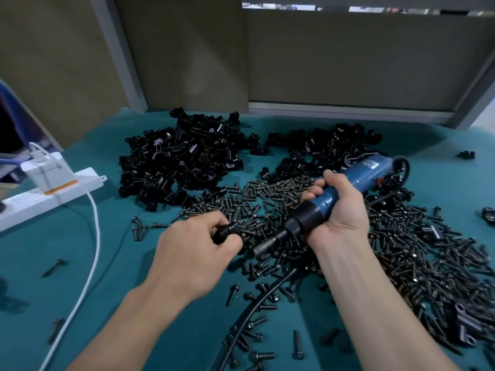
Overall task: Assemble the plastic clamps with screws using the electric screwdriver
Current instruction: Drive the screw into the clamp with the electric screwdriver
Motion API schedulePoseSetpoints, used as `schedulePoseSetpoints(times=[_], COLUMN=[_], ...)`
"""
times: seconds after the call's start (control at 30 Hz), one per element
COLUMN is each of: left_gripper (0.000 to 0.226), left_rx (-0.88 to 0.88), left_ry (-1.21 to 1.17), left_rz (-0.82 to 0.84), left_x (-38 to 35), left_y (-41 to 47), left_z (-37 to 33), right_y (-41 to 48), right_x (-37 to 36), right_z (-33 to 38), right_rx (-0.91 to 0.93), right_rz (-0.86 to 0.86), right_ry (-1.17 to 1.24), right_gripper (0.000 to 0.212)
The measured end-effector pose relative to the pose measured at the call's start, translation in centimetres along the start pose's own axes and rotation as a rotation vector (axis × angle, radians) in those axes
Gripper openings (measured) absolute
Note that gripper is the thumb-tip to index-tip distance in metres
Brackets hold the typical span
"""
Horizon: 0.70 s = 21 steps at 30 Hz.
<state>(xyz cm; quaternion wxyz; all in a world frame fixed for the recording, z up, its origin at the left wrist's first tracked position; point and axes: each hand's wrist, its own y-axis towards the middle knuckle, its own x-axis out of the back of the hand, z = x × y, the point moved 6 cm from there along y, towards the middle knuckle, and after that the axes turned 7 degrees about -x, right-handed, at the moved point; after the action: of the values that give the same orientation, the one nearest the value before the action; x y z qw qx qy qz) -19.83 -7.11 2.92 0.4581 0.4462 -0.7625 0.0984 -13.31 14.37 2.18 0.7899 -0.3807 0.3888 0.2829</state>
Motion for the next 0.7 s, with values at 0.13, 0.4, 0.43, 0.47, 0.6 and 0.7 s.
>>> schedulePoseSetpoints(times=[0.13, 0.4, 0.43, 0.47, 0.6, 0.7], left_gripper=[0.018, 0.027, 0.027, 0.028, 0.025, 0.018], left_rx=[-0.052, -0.088, -0.078, -0.067, -0.005, 0.047], left_ry=[-0.001, -0.016, -0.029, -0.044, -0.172, -0.277], left_rz=[0.003, 0.013, 0.013, 0.014, 0.041, 0.060], left_x=[0.1, -0.3, -0.3, -0.3, -0.6, -0.9], left_y=[-0.2, -0.4, -0.4, -0.4, -0.5, -0.4], left_z=[-0.6, -1.4, -1.3, -1.1, -0.6, -0.2], right_y=[0.6, 0.7, 0.6, 0.6, 0.3, 0.1], right_x=[0.4, 0.3, 0.2, 0.1, -0.3, -0.6], right_z=[1.1, 0.7, 0.7, 0.6, 0.6, 0.6], right_rx=[0.069, 0.048, 0.048, 0.050, 0.060, 0.072], right_rz=[-0.052, -0.026, -0.023, -0.019, 0.008, 0.021], right_ry=[0.061, 0.139, 0.140, 0.138, 0.118, 0.106], right_gripper=[0.015, 0.018, 0.018, 0.018, 0.015, 0.015])
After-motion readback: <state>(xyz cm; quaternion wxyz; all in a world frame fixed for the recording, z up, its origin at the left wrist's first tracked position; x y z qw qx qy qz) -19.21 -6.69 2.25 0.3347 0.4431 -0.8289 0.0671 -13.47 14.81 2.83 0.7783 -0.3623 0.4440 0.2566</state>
